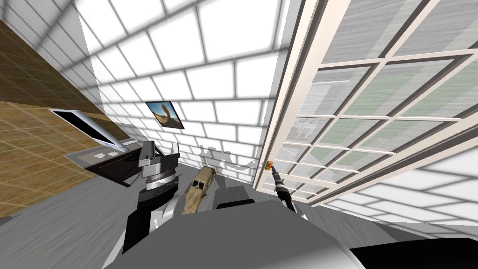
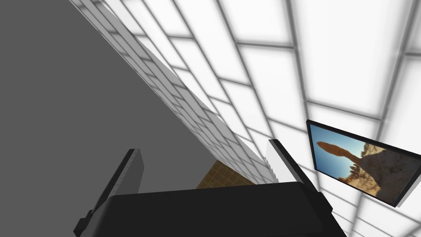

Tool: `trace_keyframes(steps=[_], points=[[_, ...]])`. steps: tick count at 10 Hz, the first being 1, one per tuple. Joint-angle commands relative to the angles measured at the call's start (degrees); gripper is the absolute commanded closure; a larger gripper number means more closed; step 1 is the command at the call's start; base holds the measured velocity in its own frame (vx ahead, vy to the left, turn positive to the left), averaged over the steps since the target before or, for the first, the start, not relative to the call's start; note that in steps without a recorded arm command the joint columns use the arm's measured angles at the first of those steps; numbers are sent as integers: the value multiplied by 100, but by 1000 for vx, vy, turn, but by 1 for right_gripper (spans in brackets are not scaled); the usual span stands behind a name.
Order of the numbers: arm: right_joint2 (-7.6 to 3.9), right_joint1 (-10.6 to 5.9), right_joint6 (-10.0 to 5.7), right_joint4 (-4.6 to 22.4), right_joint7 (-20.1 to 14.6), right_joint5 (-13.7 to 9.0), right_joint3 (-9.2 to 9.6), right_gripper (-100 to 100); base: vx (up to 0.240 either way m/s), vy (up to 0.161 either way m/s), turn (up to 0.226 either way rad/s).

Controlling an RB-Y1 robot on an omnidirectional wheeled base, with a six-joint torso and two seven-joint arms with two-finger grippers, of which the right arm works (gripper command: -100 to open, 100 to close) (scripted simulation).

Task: Pull the door open

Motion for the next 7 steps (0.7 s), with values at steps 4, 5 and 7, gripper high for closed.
trace_keyframes(steps=[4,5,7], points=[[-36,-20,-24,59,615,68,5,-100,-12,23,-32],[-51,-27,-34,82,848,96,7,-100,-11,18,-34],[-66,-36,-43,106,1085,126,9,-100,-17,31,-41]])
